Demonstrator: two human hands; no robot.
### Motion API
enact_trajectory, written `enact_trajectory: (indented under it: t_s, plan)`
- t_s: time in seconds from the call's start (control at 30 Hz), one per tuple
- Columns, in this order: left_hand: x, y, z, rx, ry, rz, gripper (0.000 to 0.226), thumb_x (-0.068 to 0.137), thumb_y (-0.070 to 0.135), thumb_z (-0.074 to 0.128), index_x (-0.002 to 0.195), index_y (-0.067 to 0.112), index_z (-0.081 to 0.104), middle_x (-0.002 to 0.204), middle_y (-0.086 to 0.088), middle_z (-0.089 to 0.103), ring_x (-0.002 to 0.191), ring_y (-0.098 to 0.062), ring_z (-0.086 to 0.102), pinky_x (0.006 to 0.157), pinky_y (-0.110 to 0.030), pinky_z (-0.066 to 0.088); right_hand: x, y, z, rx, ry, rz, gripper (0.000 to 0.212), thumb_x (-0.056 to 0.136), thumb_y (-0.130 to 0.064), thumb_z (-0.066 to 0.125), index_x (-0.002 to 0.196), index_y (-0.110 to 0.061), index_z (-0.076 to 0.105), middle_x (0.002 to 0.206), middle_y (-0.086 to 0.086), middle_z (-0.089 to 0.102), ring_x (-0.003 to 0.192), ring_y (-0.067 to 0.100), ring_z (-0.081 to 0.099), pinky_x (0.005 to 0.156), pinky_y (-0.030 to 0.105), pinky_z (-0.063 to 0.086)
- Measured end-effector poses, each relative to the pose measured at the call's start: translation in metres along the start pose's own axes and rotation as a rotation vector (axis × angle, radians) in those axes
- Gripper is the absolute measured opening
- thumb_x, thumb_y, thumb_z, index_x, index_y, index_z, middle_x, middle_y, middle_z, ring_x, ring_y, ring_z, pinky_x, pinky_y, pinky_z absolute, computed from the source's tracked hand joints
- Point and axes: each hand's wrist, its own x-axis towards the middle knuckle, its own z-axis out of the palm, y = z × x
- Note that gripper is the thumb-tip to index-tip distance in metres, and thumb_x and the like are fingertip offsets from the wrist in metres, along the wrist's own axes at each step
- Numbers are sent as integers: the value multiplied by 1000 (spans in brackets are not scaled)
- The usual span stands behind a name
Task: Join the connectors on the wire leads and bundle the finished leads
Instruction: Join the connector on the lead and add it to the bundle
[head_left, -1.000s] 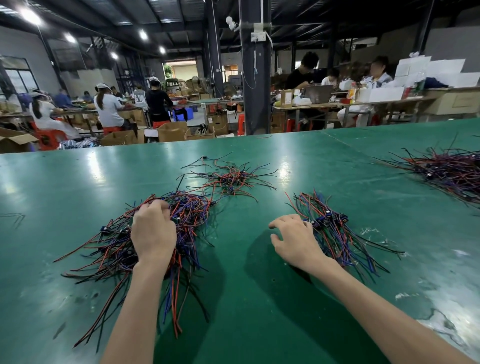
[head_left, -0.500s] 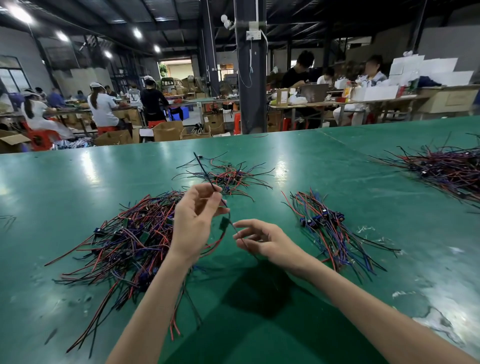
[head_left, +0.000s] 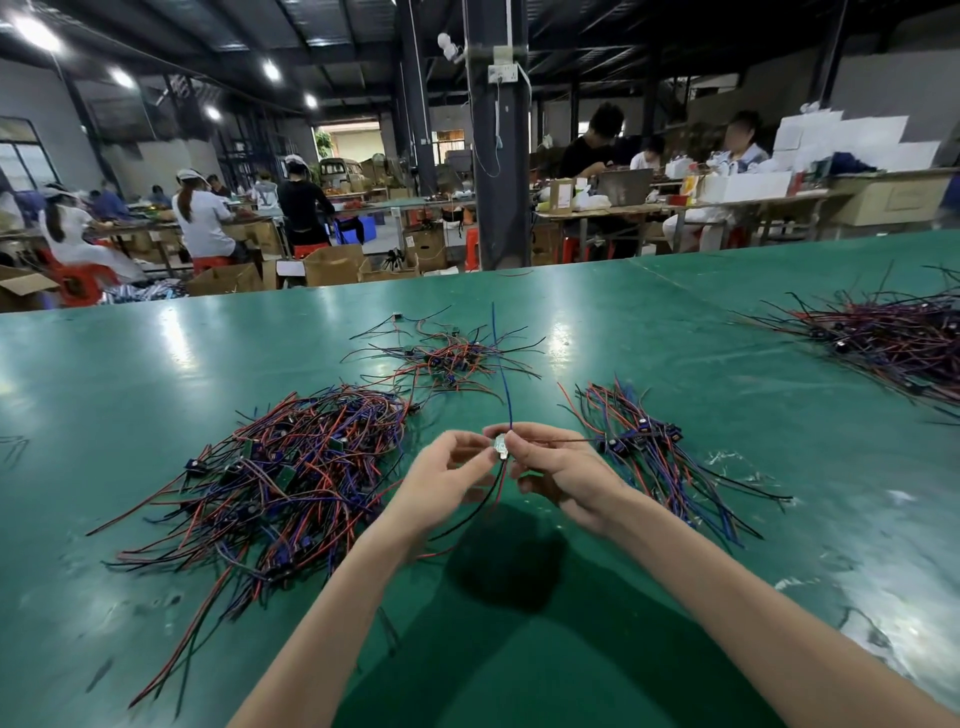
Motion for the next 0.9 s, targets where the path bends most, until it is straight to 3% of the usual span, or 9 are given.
enact_trajectory:
  t_s: [0.2, 0.37, 0.53, 0.73, 0.9]
  plan:
    - [-7, 1, 11, -289, -205, -144, 18, 97, 14, 49, 99, 5, 65, 77, -6, 71, 59, -12, 64, 57, -21, 53, 5, -4, -10, 89, 49, 51, 23, 67, -22, 71, 87, -12, 74, 61, -5, 63, 47, 5, 45, 49, 16, 41]
    - [-9, 5, 12, -314, -205, -123, 20, 94, 19, 54, 87, 12, 71, 70, -3, 67, 55, -9, 58, 57, -20, 47, 5, -9, -15, 89, 55, 81, 20, 67, -21, 72, 84, -13, 76, 67, -4, 64, 51, 6, 45, 51, 15, 41]
    - [-11, 4, 15, -318, -201, -93, 12, 91, 8, 56, 90, 4, 68, 62, -2, 60, 51, -8, 51, 52, -17, 45, 5, -10, -16, 137, 74, 109, 30, 67, -22, 72, 95, -12, 72, 60, -8, 59, 49, 5, 46, 47, 14, 44]
    - [-12, 3, 19, -424, -284, -124, 22, 93, 8, 49, 89, 3, 70, 59, 1, 50, 51, -8, 46, 50, -18, 43, 6, -12, -17, 174, 88, 124, 24, 65, -32, 73, 79, -13, 75, 55, -1, 46, 51, 11, 43, 52, 19, 39]
    - [-13, 6, 18, -623, -396, -172, 23, 86, 11, 51, 97, -4, 64, 57, 2, 43, 48, -8, 40, 46, -18, 38, 6, -13, -18, 239, 103, 142, 18, 67, -29, 71, 67, -12, 75, 56, 1, 47, 46, 8, 45, 45, 17, 42]
